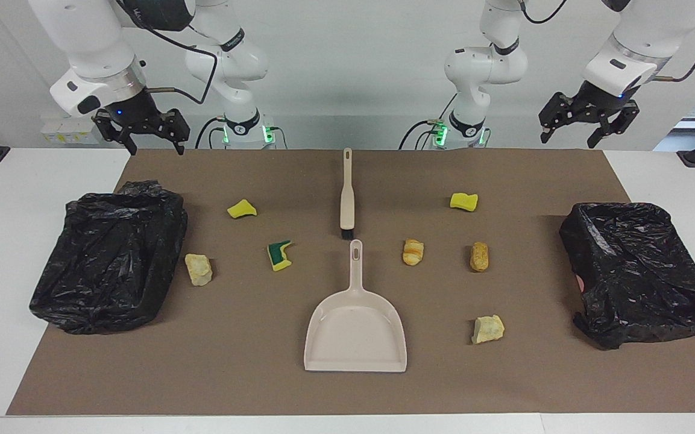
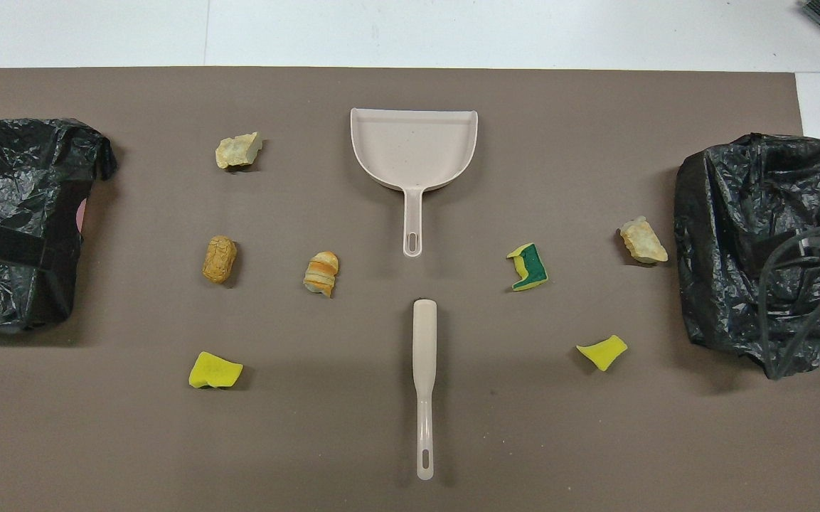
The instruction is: Sweep and dump trash in bin
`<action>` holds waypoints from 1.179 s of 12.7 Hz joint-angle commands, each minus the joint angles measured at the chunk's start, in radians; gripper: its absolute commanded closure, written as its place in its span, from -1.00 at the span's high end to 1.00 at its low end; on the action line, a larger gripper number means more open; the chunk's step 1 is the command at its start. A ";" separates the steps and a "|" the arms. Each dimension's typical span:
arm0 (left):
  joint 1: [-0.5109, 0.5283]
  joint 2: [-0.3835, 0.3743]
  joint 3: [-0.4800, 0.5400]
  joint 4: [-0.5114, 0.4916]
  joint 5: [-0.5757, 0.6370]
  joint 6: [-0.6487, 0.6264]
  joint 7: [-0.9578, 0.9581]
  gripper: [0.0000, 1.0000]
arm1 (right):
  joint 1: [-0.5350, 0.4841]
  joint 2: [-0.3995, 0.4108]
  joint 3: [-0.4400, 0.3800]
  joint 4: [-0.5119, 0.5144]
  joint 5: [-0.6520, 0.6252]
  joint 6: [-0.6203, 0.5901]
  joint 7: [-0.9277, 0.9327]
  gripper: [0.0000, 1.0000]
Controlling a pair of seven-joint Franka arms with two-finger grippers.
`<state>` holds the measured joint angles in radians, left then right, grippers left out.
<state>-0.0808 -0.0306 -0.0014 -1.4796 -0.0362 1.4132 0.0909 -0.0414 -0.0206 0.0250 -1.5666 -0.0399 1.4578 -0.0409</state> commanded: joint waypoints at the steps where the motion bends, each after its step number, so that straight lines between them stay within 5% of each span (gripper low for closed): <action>1: 0.009 -0.022 -0.006 -0.011 -0.004 -0.022 0.007 1.00 | -0.003 -0.022 -0.002 -0.024 0.023 0.013 0.022 1.00; 15: 0.006 -0.020 -0.008 -0.010 -0.004 -0.010 0.004 1.00 | -0.005 -0.018 -0.002 -0.018 0.023 0.013 0.010 1.00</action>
<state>-0.0808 -0.0366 -0.0036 -1.4800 -0.0362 1.4044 0.0909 -0.0414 -0.0206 0.0250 -1.5667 -0.0398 1.4578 -0.0409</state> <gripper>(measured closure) 0.000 0.000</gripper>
